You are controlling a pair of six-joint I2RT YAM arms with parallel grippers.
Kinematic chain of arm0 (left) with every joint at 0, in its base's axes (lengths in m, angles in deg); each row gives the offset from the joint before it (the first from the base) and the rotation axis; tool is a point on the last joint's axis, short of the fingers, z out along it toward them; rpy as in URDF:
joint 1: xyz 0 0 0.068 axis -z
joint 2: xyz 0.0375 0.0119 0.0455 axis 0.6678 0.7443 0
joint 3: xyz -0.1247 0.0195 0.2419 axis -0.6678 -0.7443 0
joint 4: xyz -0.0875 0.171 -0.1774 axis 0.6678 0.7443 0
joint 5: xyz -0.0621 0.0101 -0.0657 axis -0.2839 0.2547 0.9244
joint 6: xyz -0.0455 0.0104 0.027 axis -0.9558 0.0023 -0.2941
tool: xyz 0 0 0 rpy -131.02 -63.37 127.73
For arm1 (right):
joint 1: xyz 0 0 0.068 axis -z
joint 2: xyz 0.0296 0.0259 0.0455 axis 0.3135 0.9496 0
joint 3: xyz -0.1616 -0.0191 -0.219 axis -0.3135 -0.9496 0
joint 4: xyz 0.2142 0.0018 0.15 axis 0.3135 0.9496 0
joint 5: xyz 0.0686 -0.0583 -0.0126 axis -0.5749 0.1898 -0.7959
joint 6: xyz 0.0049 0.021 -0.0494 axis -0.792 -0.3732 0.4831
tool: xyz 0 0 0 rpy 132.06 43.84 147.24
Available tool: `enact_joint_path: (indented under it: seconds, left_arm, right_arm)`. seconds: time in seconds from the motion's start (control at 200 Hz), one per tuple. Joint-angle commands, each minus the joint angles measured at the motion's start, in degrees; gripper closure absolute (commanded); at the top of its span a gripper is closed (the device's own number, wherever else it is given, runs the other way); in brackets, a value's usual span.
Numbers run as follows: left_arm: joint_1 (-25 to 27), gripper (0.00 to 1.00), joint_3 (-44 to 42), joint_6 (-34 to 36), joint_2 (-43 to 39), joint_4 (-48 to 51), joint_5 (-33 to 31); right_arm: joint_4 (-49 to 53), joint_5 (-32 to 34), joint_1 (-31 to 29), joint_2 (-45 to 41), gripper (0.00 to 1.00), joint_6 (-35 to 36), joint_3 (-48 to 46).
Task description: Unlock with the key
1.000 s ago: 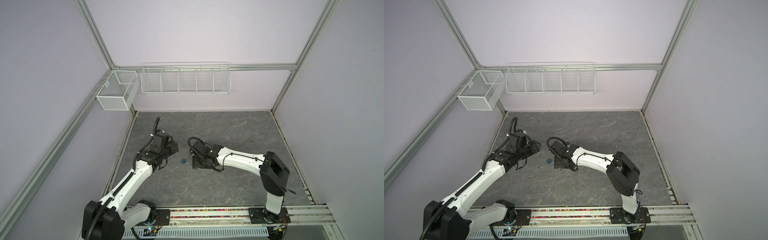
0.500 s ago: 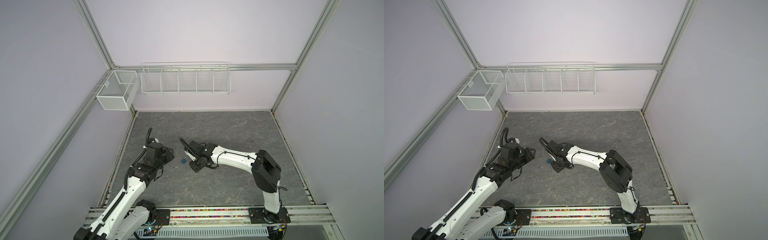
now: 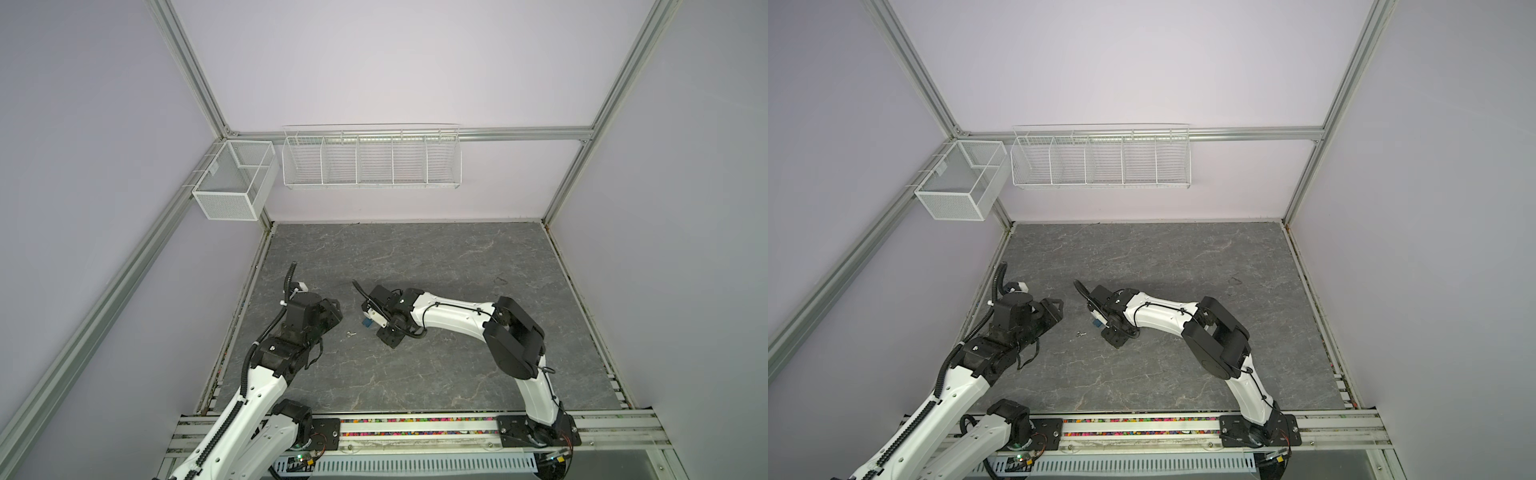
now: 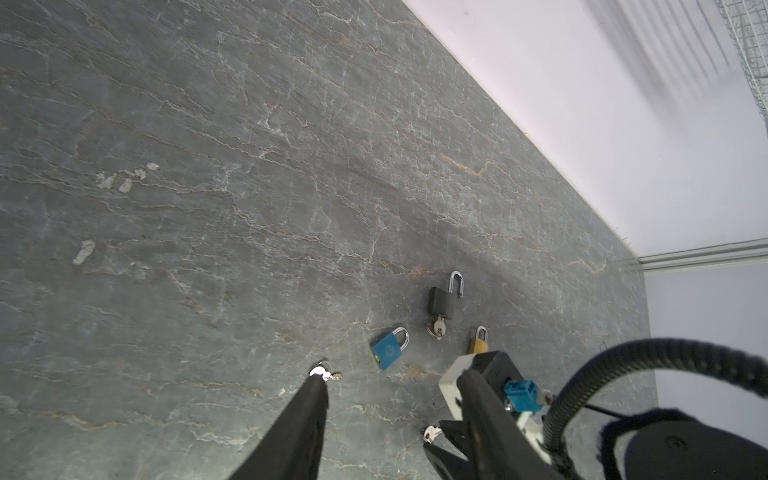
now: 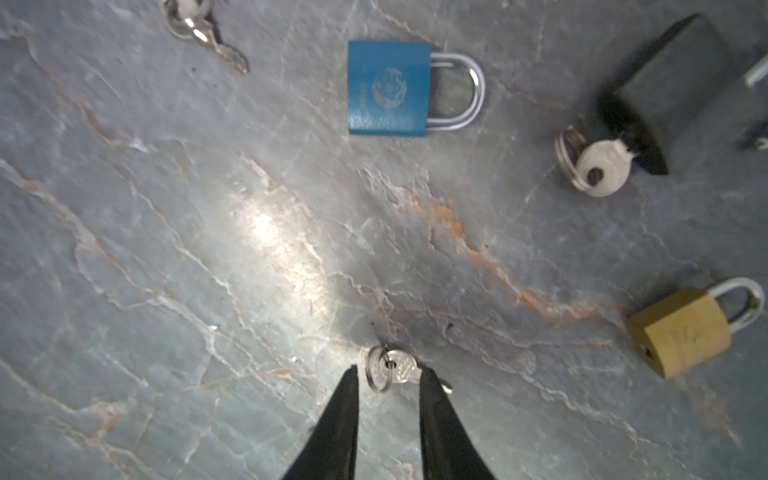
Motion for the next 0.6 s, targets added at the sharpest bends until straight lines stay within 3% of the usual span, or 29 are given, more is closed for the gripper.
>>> enact_joint_path:
  seconds: [0.0, 0.595]
  left_arm:
    - [-0.3, 0.48, -0.1, -0.7, -0.6, 1.3, -1.5]
    - [-0.4, 0.48, -0.5, -1.5, 0.4, 0.0, -0.9]
  right_arm:
    - [1.2, 0.4, 0.0, 1.6, 0.74, 2.2, 1.3]
    - [0.8, 0.1, -0.2, 2.6, 0.77, 3.4, 1.3]
